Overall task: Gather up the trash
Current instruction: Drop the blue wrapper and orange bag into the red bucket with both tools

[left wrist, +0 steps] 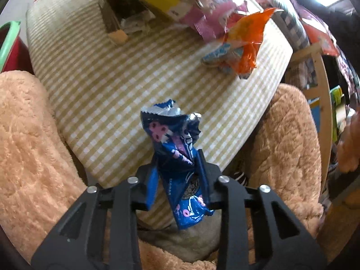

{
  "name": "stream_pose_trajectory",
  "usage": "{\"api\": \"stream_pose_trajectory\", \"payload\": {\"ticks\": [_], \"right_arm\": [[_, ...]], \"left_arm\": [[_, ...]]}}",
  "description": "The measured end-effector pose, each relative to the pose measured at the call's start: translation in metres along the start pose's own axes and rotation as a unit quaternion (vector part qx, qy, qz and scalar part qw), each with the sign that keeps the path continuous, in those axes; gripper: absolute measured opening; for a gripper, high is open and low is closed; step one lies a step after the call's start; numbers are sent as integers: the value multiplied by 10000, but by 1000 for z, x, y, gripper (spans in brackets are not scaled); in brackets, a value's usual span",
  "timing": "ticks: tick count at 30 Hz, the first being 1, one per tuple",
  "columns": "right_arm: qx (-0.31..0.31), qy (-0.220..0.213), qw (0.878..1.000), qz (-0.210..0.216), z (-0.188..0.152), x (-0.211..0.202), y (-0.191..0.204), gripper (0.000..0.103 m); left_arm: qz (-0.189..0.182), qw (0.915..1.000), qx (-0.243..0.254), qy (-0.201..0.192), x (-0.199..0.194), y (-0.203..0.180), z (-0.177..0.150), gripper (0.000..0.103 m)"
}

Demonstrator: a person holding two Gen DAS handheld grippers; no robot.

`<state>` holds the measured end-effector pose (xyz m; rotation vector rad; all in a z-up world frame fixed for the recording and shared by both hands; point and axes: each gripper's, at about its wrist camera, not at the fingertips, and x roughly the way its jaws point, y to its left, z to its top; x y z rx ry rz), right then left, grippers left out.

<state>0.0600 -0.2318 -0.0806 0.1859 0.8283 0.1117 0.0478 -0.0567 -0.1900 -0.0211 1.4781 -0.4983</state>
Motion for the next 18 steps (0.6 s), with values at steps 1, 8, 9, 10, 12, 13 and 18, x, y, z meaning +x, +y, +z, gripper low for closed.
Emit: {"api": "stream_pose_trajectory", "payload": {"ticks": [1,8,9,10,12,13,18], "right_arm": [[93,22,9999,-52,-2,1,-4,8],[1035,359,9933,-379,-20,26,-38,70],[1118,497,9916,-412,-22,34,-39,75],[1170,625,9903,-422,-24,42,-41,75],[1298,925,9864,-396,-29,60,-42,75],[1367,1084,9840,-366,-33,69,-43,75],[1591,1237,9794,-86,-43,74,-45,43]], "left_arm": [[-47,10000,-30,-44,-1,1,-2,26],[-150,9969,-220,-743,-38,11,-4,22],[-132,9958,-246,-874,-44,12,-4,22],[-129,9940,-297,-1040,-53,15,-3,22],[-166,9903,-447,-1306,-68,22,-2,22],[-183,9889,-505,-1387,-73,27,0,22],[-301,9763,-983,-1905,-106,59,-1,22]]}}
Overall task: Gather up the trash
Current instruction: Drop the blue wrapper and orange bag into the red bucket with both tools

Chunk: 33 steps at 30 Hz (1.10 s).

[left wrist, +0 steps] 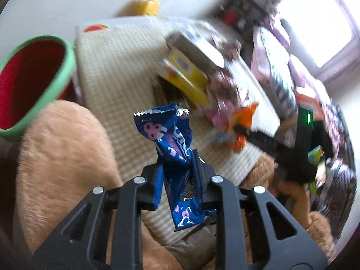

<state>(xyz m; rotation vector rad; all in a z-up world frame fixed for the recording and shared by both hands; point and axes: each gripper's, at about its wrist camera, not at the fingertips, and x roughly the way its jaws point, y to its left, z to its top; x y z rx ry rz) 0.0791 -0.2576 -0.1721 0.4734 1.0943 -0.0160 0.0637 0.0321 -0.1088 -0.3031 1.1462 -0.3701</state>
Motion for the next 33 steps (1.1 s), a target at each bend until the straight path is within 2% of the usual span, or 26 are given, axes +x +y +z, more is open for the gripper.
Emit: {"api": "stream_pose_trajectory", "payload": {"ticks": [1,3,8,11,14,16,20,25,29,31,32,33], "right_arm": [[-125,-112,9998,-116,0,-7,4,36],[-300,-362,9987,-190,-2,-22,11,32],[-415,-1014,9939,128,-13,-68,34,30],[-828,-1176,9885,470,-16,-86,72,30],[-1330,-995,9824,851,-19,-84,124,30],[-1582,-803,9778,1112,-17,-75,159,31],[-1917,-462,9683,1532,-20,-49,230,31],[-1959,-146,9659,1685,-16,-16,293,32],[-1589,175,9660,2033,-19,3,316,36],[-1341,441,9660,2167,-18,15,322,41],[-1224,479,9680,2138,-16,18,322,41],[-1140,463,9698,2105,-16,20,322,48]], "left_arm": [[-9,9999,-97,-85,-5,6,4,22],[-14,9988,-374,-310,-21,27,11,22],[62,9920,-968,-811,-54,72,25,22],[190,9863,-1253,-1058,-70,98,29,22],[431,9799,-1470,-1275,-83,125,33,22],[723,9754,-1554,-1389,-88,145,38,22],[1179,9681,-1757,-1342,-86,179,48,22],[1442,9620,-1937,-1273,-87,210,56,22],[1541,9567,-2046,-1385,-89,223,54,25],[1550,9537,-2158,-1409,-92,229,52,35],[1570,9523,-2204,-1408,-91,232,50,46],[1598,9513,-2229,-1407,-92,233,49,54]]}}
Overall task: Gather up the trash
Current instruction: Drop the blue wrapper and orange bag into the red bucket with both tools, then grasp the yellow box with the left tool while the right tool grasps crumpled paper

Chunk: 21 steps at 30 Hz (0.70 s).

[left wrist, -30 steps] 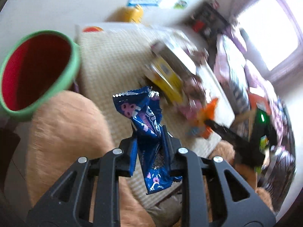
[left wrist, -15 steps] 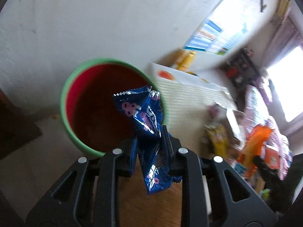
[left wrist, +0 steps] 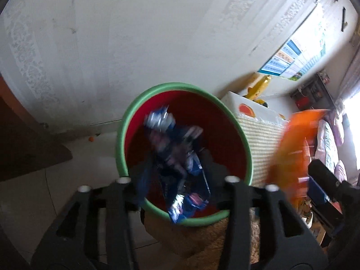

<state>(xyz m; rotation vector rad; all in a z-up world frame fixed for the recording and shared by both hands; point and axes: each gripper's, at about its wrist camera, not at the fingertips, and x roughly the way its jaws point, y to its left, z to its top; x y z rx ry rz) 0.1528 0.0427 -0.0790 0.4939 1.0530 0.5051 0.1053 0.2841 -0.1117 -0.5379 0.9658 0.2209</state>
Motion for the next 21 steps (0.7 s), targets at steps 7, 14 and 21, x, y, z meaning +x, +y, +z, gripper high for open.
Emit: {"api": "stream_pose_trajectory", "payload": {"ticks": [7,14,21], "right_arm": [[-477,-271,9978,-361,-1,-21,-11,64],[-594,-1040,9816,-1487,-5,-97,-88,70],[-335,-1478,9527,-2634,-9,-149,-170,71]], "left_arm": [[255,9989,347,-174,-7,-11,-11,68],[55,9939,1031,-378,-20,-65,-37,75],[-524,9886,1405,-154,-18,-135,-79,78]]}}
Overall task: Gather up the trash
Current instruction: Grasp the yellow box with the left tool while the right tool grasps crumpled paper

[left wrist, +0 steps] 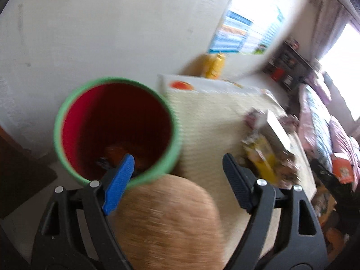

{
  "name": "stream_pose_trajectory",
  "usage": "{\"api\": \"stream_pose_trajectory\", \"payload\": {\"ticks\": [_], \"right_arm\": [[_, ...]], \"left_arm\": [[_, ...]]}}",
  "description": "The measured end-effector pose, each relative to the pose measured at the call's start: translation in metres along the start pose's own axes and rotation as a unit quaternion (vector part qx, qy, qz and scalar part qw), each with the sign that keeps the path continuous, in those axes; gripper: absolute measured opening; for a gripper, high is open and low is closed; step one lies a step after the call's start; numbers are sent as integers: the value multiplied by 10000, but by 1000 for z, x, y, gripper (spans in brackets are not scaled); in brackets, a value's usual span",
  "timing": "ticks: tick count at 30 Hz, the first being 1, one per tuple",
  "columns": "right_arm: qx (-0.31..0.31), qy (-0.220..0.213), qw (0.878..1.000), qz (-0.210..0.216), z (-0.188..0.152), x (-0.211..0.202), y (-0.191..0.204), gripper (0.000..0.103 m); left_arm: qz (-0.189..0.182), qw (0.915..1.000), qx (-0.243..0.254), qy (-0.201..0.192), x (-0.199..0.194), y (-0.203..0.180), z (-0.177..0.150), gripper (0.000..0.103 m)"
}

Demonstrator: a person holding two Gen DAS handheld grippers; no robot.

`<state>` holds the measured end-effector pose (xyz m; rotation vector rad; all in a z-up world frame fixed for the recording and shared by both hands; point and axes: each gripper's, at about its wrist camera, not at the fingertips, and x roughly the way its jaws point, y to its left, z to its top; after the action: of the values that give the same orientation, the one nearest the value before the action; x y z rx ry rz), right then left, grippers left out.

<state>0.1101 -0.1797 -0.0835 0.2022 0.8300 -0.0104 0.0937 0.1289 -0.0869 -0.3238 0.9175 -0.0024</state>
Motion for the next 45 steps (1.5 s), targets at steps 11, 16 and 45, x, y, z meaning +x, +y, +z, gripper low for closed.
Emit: {"api": "stream_pose_trajectory", "payload": {"ticks": [11,16,45], "right_arm": [[685,957,9890,892,-15,46,-29,30],[611,584,9921,932,-26,10,-35,0],[986,762,9849,1198,-91,-47,-80,60]], "left_arm": [[-253,9967,519,563,27,-76,-30,80],[-316,9955,619,641,37,-100,-35,80],[5,9881,-221,1521,134,-162,-20,87]]}}
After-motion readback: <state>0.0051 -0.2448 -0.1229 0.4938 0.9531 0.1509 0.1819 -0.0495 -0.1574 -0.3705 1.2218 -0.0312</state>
